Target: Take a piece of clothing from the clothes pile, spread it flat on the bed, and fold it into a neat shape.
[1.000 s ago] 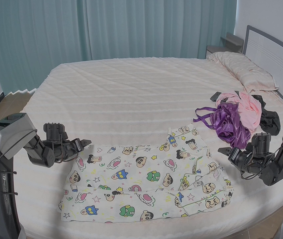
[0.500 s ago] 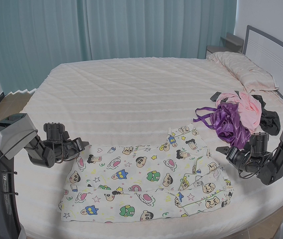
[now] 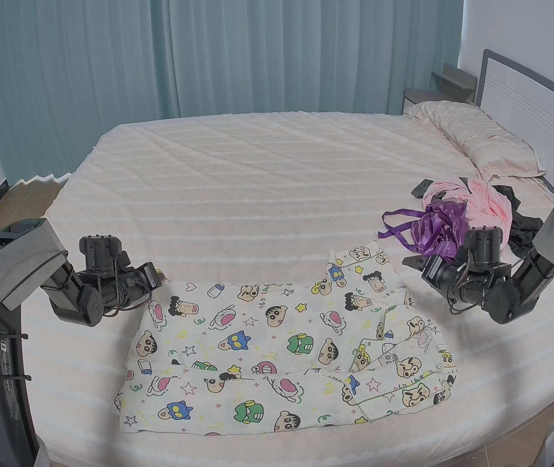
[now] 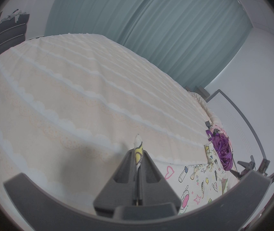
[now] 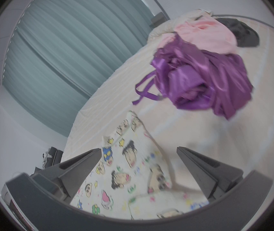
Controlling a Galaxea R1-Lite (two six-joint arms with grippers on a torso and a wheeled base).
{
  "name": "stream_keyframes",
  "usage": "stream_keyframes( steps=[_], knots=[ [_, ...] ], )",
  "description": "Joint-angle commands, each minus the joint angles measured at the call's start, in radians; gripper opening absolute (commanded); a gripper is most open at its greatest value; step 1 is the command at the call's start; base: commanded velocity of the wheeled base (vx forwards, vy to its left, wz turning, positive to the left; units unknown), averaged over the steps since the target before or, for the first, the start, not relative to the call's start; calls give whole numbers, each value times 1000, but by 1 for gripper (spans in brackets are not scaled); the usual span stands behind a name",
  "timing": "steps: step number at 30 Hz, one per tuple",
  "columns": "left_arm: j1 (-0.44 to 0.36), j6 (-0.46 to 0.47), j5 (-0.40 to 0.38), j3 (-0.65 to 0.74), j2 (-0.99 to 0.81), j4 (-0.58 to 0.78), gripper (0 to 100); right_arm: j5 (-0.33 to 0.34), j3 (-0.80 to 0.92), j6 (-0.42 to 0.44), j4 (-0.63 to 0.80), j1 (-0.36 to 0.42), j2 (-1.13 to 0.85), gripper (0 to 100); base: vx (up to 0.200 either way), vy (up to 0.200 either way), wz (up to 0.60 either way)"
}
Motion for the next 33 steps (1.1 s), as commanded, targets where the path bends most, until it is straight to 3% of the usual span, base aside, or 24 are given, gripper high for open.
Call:
stream_keyframes(
  steps=[1, 6, 12, 24, 29, 30, 33],
  knots=[
    [-2, -11, 5, 25, -49, -4, 0, -5, -264, -80, 141, 22, 132, 100, 0, 0, 0],
    [-2, -11, 4, 29, -49, -2, 0, -6, -391, -183, 282, 20, 189, 100, 0, 0, 0],
    [-2, -10, 4, 52, -55, -9, 0, -6, -528, -220, 359, 26, 259, 100, 0, 0, 0],
    [-2, -10, 4, 55, -57, -9, 0, -25, -689, -270, 382, 46, 382, 100, 0, 0, 0],
    [-2, -10, 4, 55, -57, -9, 0, -25, -680, -292, 403, 63, 379, 100, 0, 0, 0],
    [-2, -10, 4, 55, -57, -9, 0, -25, -680, -296, 403, 66, 381, 0, 0, 0, 0],
    [-2, -10, 4, 55, -57, -9, 0, -25, -678, -298, 400, 69, 379, 0, 0, 0, 0]
  ],
)
